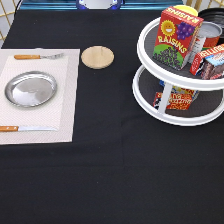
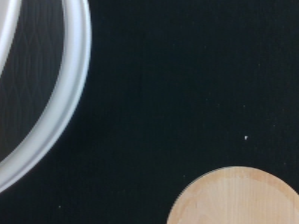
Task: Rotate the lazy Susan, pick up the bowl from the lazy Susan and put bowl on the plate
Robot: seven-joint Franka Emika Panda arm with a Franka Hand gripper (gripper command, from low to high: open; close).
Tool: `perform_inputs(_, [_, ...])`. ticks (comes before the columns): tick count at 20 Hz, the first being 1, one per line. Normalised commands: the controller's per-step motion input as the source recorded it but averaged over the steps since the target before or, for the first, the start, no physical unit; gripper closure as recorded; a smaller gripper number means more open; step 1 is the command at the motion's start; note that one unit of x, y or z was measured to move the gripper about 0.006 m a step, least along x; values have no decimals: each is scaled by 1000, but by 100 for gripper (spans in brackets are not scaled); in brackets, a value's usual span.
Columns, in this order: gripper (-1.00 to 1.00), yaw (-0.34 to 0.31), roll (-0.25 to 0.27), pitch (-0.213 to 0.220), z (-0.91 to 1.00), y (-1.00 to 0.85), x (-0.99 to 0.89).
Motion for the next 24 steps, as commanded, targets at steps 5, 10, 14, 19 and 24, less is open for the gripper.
perform_inputs(5, [-100,0,8,27,40,167,188])
perform_inputs(10, [-100,-1,43,131,347,489,657])
perform_inputs(14, [-100,-15,116,117,331,363,657])
perform_inputs(19, [-100,-35,182,40,231,256,541])
perform_inputs(24, [-100,-74,155,-2,62,309,435])
